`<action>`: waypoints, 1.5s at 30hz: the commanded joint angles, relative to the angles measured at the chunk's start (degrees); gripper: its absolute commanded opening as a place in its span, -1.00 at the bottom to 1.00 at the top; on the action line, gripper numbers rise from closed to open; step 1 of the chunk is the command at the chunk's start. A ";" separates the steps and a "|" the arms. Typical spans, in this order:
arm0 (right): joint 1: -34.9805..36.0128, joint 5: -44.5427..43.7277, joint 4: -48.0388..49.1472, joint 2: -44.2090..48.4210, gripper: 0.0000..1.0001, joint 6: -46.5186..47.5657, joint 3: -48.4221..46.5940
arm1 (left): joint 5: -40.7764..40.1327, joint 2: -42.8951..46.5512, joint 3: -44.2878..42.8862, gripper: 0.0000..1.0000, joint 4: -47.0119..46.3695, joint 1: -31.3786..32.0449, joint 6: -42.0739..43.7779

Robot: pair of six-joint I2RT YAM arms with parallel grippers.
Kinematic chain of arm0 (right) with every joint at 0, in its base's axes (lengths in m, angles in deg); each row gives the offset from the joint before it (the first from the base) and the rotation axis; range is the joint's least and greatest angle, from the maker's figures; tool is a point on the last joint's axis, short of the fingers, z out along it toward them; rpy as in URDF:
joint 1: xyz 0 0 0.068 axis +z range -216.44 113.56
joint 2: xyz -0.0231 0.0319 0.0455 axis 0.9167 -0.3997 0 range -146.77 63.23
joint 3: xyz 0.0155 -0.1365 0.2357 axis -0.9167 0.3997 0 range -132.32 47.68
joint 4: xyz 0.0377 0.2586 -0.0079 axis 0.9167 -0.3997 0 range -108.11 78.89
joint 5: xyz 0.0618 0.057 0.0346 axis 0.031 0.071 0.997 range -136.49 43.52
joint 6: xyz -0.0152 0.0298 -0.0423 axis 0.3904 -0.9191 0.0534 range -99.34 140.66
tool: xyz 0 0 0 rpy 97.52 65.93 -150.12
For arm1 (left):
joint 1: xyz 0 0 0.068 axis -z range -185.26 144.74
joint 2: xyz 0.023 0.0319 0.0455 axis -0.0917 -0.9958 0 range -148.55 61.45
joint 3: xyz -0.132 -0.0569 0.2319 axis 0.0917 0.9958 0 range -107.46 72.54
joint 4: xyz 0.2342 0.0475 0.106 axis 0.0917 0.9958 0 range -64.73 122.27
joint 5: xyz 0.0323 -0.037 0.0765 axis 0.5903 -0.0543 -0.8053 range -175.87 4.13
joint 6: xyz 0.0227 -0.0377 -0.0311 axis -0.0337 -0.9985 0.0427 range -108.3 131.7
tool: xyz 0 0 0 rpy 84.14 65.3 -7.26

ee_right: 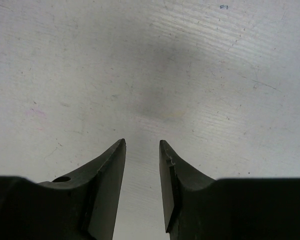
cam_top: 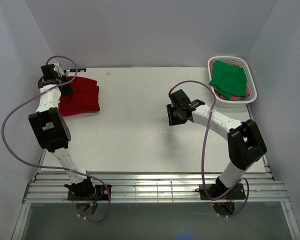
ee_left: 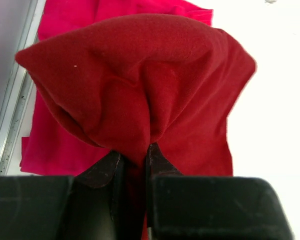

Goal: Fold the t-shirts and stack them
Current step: Neatly place the folded tshirt to the corner

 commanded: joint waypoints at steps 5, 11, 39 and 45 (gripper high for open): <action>1.21 1.60 0.90 4.60 -0.21 -1.06 0.90 | 2.87 -4.44 -3.98 -1.00 -3.11 -4.67 -1.94; 1.82 0.99 -0.51 5.48 -0.21 -1.06 0.46 | 1.39 -9.45 -7.76 -1.00 -3.72 -5.64 -2.99; 2.44 -10.52 -6.22 13.12 -0.32 -0.88 -8.24 | -15.49 30.06 18.14 0.90 -3.99 17.28 -11.78; 2.35 -11.23 -6.05 17.08 -0.32 -0.71 -7.54 | -17.07 40.45 27.48 0.87 0.39 20.81 -12.57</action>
